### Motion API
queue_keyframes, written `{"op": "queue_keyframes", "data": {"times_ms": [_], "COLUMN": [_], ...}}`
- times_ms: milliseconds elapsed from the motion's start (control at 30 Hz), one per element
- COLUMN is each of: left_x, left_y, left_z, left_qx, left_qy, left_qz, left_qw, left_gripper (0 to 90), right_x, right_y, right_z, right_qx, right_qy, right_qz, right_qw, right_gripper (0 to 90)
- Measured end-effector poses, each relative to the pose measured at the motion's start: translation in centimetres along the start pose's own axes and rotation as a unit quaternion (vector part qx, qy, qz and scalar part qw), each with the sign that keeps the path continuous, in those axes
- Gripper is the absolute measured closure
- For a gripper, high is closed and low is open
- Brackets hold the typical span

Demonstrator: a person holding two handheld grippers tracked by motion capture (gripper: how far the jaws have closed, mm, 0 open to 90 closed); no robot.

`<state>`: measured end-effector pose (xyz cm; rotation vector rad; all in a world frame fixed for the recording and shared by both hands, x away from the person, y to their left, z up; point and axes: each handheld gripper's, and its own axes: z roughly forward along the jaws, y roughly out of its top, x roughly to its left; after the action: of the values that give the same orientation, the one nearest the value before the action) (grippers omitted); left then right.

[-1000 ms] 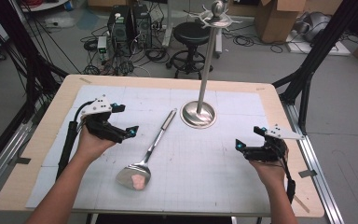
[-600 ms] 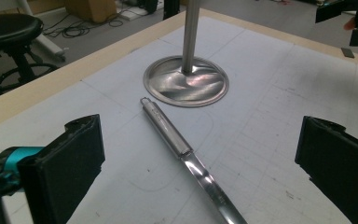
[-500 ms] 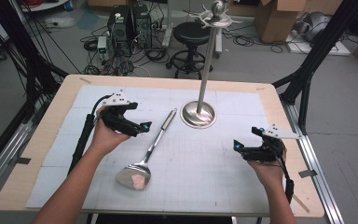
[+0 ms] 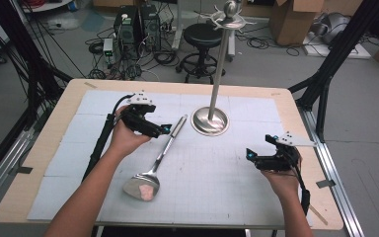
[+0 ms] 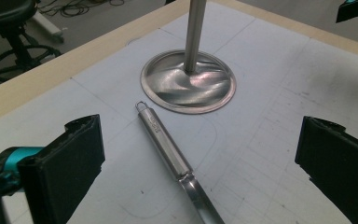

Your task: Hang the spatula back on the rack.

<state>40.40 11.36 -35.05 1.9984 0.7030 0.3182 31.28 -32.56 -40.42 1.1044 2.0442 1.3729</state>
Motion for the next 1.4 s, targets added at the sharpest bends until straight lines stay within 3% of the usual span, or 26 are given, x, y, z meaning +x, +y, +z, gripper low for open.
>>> {"op": "queue_keyframes", "data": {"times_ms": [333,533,767,933,1033,1167,1200,1233,1400], "left_x": [-0.2,0.0,0.4,0.3,0.2,0.1,0.1,0.1,0.4], "left_y": [1.0,0.2,-0.1,-0.1,-0.3,-0.8,-1.1,-1.1,-1.9], "left_z": [2.5,4.6,5.6,6.7,7.6,8.7,9.2,9.2,10.2], "left_qx": [0.033,0.069,0.086,0.106,0.126,0.143,0.154,0.154,0.179], "left_qy": [0.009,0.006,0.015,0.019,0.022,0.026,0.031,0.031,0.045], "left_qz": [-0.007,-0.046,-0.056,-0.043,-0.033,-0.044,-0.046,-0.046,-0.056], "left_qw": [0.9994,0.9965,0.9947,0.9933,0.9912,0.9884,0.9865,0.9865,0.9813], "left_gripper": [1.7,1.7,1.7,1.7,1.7,1.7,1.7,1.7,1.8], "right_x": [0.0,0.0,-0.1,-0.1,-0.1,-0.1,-0.2,-0.2,-0.2], "right_y": [0.0,0.0,-0.1,-0.1,-0.1,-0.1,-0.1,-0.1,-0.1], "right_z": [0.0,0.1,0.1,0.1,0.1,0.2,0.3,0.3,0.2], "right_qx": [0.000,0.000,0.001,0.002,0.002,0.003,0.005,0.005,0.004], "right_qy": [0.002,0.004,0.004,0.005,0.004,0.005,0.006,0.006,0.006], "right_qz": [0.001,0.002,0.000,0.002,0.001,-0.002,-0.002,-0.002,-0.002], "right_qw": [1.0000,1.0000,1.0000,1.0000,1.0000,1.0000,1.0000,1.0000,1.0000], "right_gripper": [2.5,2.6,2.6,2.6,2.6,2.6,2.6,2.6,2.6]}}
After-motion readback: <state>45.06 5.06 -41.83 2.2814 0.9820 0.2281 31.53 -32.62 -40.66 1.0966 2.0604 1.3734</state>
